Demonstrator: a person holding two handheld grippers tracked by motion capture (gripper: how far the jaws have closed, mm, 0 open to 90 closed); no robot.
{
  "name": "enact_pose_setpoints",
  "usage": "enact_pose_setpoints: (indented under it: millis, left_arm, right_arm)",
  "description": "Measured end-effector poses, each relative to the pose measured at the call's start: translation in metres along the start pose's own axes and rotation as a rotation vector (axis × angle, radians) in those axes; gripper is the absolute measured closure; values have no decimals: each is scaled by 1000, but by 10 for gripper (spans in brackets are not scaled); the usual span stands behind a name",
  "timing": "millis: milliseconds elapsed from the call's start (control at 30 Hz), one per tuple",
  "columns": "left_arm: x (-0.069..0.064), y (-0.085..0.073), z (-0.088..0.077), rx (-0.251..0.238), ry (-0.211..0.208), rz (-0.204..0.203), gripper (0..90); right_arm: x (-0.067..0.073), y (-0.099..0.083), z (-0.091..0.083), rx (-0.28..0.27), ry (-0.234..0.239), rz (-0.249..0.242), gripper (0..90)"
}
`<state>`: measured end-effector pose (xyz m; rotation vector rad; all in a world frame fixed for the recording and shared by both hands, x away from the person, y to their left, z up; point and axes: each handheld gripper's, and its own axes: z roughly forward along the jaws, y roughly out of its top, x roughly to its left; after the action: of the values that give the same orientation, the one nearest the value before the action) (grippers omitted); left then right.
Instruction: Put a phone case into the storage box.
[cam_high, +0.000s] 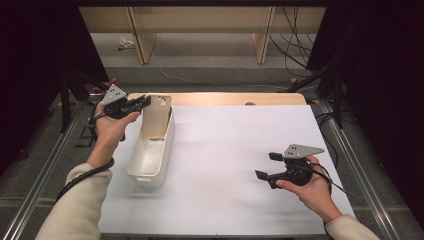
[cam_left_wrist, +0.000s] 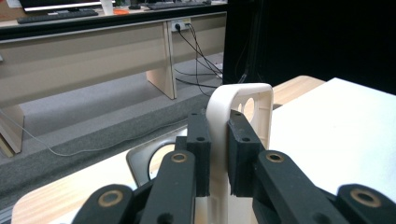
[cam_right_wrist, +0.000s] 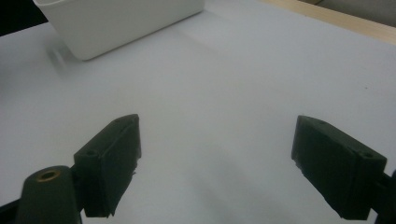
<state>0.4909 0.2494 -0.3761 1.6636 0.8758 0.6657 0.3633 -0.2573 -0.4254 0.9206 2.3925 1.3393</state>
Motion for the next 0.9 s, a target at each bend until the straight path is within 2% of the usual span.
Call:
enact_pose_setpoints:
  millis: [267,900]
  left_arm:
    - [3,-10,7,21,-10,-8,807]
    - [10,-22,18,56,-13,-39,802]
  right_arm:
    - [0,0,0,2,1,2,169]
    - [-1,-1,2,10,0,-2,169]
